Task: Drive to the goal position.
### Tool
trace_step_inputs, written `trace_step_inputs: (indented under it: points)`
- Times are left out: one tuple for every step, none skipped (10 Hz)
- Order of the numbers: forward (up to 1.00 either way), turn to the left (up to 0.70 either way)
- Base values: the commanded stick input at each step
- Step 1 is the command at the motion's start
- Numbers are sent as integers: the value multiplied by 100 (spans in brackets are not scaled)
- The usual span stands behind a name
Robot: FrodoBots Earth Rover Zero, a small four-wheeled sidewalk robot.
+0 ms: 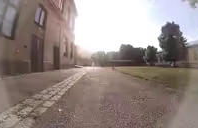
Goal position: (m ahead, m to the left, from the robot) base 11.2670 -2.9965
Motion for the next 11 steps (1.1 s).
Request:
trace_step_inputs:
  points:
    - [44, 2]
    - [44, 2]
    - [44, 2]
    - [44, 2]
    - [44, 2]
    - [44, 2]
    - [44, 2]
    - [44, 2]
    - [44, 2]
    - [44, 2]
    - [44, 2]
